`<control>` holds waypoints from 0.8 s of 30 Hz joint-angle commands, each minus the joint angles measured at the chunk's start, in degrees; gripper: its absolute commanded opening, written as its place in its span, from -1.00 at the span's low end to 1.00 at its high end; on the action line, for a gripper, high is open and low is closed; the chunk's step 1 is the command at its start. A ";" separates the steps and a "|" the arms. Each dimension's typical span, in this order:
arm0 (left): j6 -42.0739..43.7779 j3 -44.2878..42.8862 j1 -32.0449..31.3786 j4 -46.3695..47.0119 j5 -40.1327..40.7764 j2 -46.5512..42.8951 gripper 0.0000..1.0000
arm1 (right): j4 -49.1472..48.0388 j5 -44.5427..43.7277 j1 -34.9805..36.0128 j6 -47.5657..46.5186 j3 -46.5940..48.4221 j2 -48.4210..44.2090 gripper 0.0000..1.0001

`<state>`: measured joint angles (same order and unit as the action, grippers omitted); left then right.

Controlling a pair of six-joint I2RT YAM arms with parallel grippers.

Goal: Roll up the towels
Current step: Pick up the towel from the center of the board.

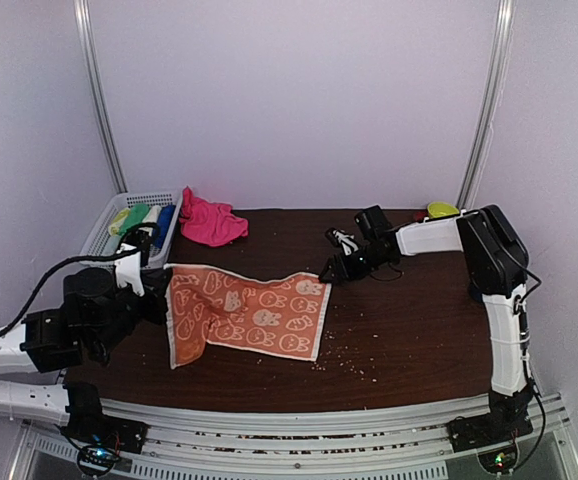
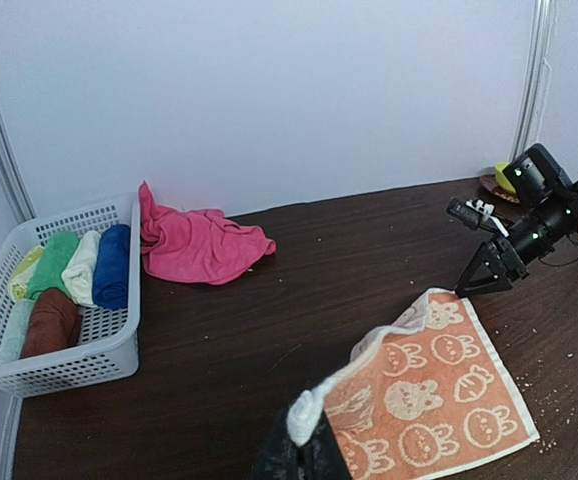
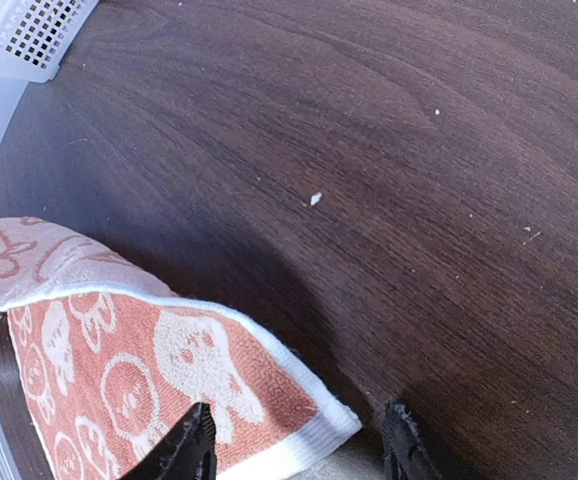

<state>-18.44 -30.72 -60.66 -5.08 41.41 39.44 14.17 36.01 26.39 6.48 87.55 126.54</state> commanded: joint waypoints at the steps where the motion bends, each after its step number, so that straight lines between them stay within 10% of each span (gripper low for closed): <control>1: -1.90 0.81 0.42 -0.28 0.95 -1.20 -1.00 | 0.14 -0.07 0.50 1.16 -1.47 2.20 0.13; 24: -6.46 2.81 0.44 -5.64 6.00 -5.61 -1.00 | 2.88 1.70 1.12 -2.28 0.61 5.65 0.13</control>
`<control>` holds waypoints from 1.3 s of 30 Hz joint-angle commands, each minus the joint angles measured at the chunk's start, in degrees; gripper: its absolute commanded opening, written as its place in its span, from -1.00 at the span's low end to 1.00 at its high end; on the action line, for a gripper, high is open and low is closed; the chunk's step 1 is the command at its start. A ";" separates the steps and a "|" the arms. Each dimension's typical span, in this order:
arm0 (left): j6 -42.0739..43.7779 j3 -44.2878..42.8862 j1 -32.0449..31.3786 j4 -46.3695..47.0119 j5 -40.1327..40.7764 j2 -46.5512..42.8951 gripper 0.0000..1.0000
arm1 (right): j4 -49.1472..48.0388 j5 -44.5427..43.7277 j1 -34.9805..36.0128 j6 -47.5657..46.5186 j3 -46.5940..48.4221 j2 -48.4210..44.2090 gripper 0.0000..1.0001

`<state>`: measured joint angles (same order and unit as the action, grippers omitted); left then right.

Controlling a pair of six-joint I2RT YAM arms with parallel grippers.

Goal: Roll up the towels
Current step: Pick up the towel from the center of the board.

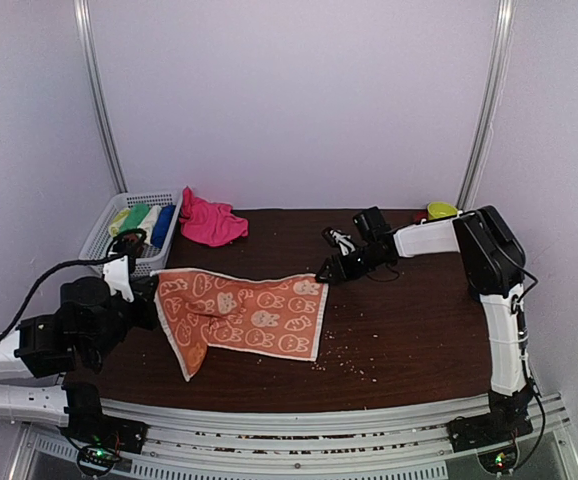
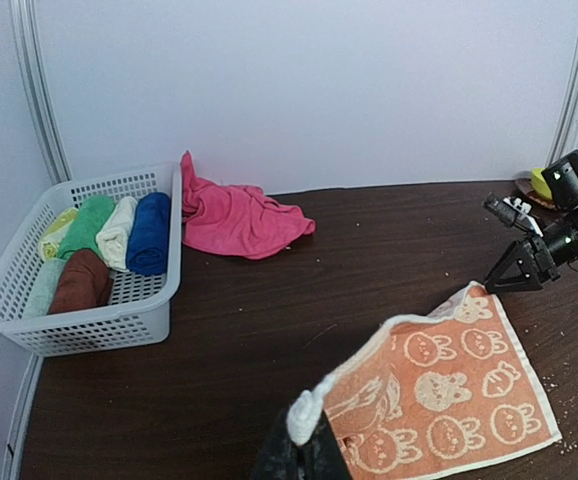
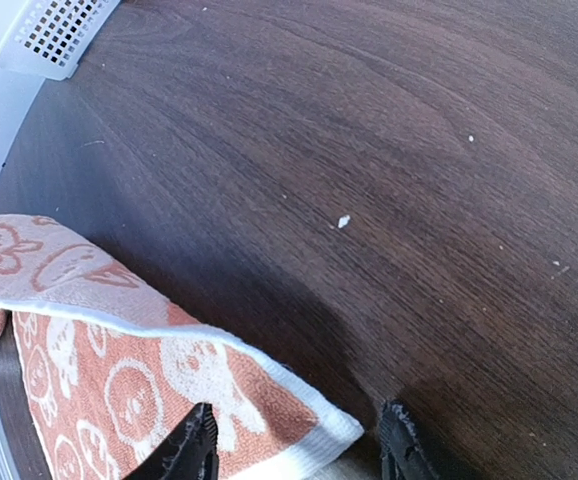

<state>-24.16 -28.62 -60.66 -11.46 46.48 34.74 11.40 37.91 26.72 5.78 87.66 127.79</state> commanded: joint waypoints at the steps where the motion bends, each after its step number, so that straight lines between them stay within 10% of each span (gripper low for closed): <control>1: -0.71 0.76 0.40 0.66 1.01 -1.21 -1.00 | 6.04 0.10 0.83 -1.86 0.95 4.82 0.13; 39: -4.65 1.89 0.43 -2.20 3.71 -1.27 -1.00 | 10.04 28.79 -4.06 -6.08 -0.30 1.68 -0.15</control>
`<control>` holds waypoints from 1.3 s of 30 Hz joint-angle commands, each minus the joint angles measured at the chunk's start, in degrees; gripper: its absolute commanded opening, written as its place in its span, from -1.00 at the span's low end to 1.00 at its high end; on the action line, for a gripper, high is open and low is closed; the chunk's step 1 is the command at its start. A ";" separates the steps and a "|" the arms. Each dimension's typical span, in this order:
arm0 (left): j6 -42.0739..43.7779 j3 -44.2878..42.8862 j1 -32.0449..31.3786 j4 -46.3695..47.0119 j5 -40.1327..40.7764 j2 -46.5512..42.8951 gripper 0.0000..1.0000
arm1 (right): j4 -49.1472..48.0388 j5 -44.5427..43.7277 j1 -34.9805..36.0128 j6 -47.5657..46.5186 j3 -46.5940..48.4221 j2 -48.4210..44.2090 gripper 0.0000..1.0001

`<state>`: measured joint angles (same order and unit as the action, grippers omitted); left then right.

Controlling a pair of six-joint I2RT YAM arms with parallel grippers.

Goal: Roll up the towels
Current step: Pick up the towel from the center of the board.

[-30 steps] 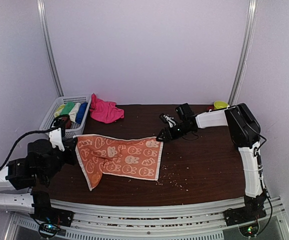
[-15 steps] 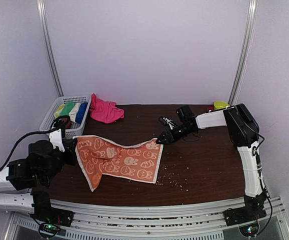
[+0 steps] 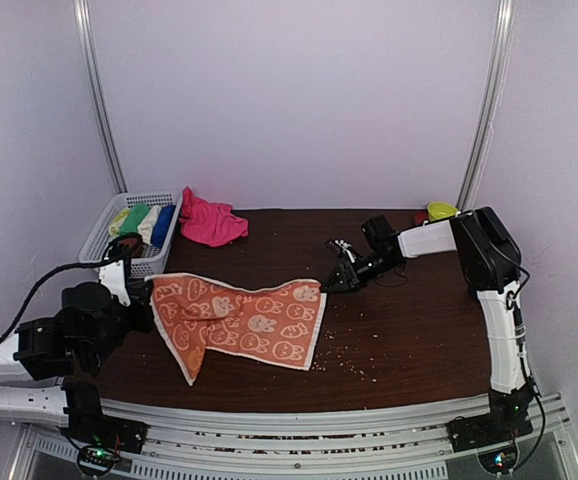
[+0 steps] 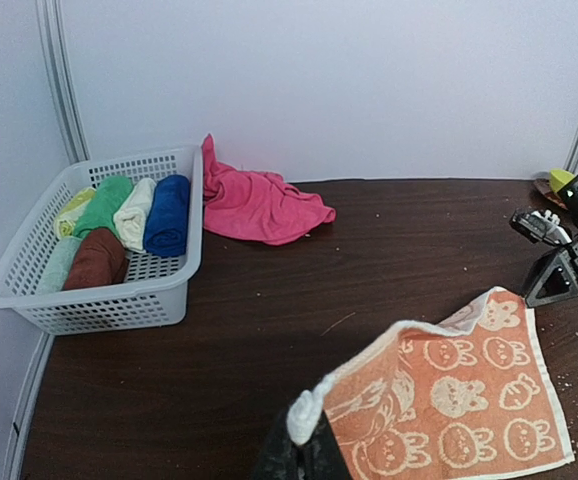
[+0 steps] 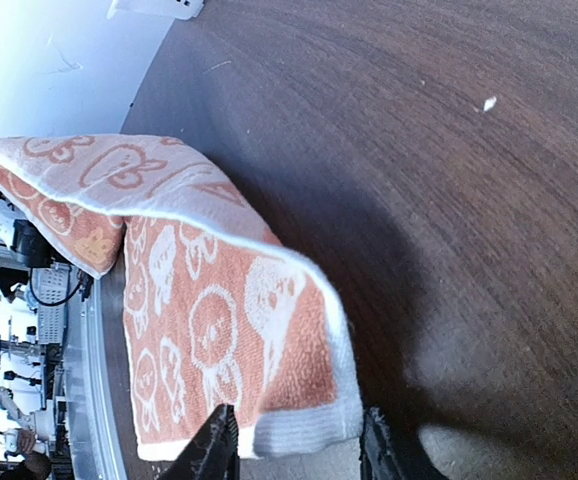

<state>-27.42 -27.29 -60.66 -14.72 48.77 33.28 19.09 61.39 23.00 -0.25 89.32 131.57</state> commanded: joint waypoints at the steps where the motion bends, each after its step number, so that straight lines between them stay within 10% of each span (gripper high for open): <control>1: -1.37 0.67 0.46 1.20 1.40 0.26 -1.00 | 2.10 5.88 -0.21 0.14 -2.11 -2.26 -0.15; 17: -1.27 1.62 0.44 3.55 0.62 1.59 -1.00 | -29.06 2.81 0.35 23.61 -13.89 -7.47 -0.09; 39: -1.71 1.23 0.45 3.40 -0.19 2.21 -1.00 | -24.51 -4.62 0.78 23.74 -9.08 -1.41 -0.25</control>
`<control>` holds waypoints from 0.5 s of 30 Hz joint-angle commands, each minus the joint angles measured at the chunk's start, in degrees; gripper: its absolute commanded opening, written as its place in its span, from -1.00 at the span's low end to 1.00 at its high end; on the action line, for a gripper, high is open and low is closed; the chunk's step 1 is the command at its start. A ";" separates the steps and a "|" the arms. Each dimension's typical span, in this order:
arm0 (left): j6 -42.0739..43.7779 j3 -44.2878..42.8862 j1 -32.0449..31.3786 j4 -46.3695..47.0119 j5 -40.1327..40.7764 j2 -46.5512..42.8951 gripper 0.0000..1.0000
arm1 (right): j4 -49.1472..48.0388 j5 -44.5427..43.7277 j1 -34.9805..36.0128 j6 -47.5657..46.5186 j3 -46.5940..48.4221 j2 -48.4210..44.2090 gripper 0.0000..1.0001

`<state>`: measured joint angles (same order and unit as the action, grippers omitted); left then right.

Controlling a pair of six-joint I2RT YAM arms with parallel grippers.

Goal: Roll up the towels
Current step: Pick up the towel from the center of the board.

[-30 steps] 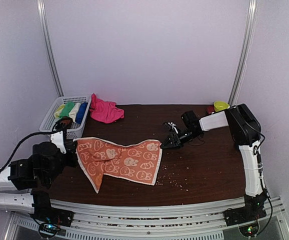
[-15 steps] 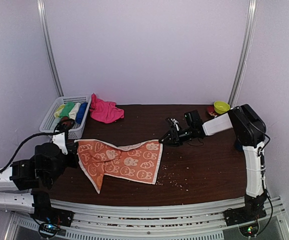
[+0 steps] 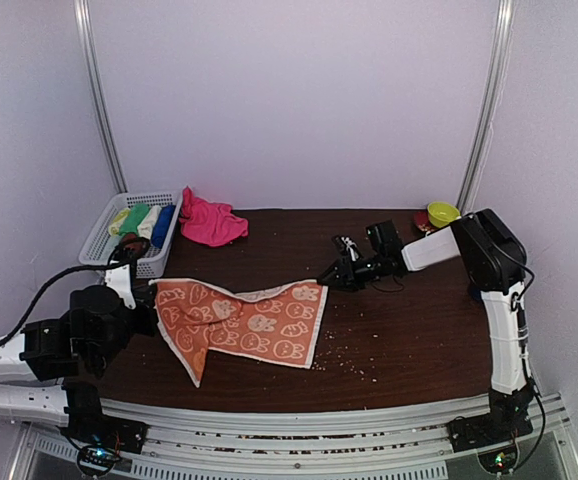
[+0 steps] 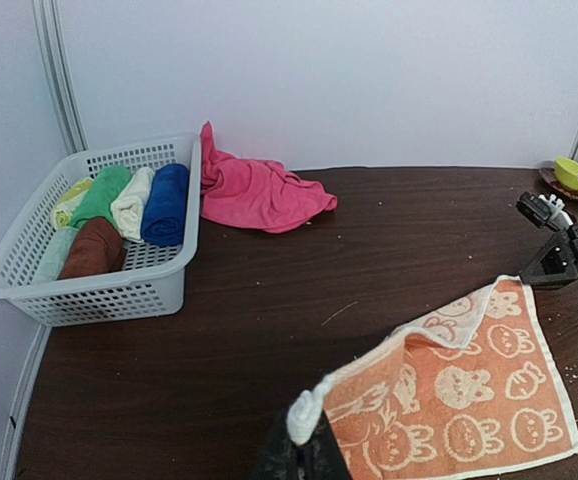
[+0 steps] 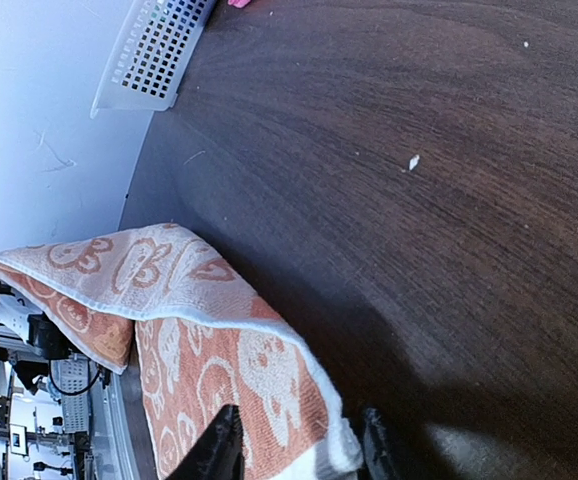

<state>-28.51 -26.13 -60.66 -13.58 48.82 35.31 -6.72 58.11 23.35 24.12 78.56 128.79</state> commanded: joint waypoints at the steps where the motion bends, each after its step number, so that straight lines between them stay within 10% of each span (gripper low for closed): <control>1: -0.65 0.05 0.39 2.26 -0.15 0.17 -1.00 | 1.42 -1.52 0.46 -0.72 1.81 1.44 -0.34; 8: -0.53 0.16 0.41 2.53 -0.34 0.52 -1.00 | 4.19 -3.64 0.38 -3.27 3.03 0.75 -0.98; 15: 2.44 -1.32 0.43 4.55 -0.36 2.10 -1.00 | 19.12 -10.20 -0.58 -17.15 8.50 -6.31 -1.00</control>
<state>-28.21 -26.13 -60.66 -13.21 48.73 36.49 1.63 53.63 23.38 17.47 82.72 129.29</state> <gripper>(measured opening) 0.006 0.030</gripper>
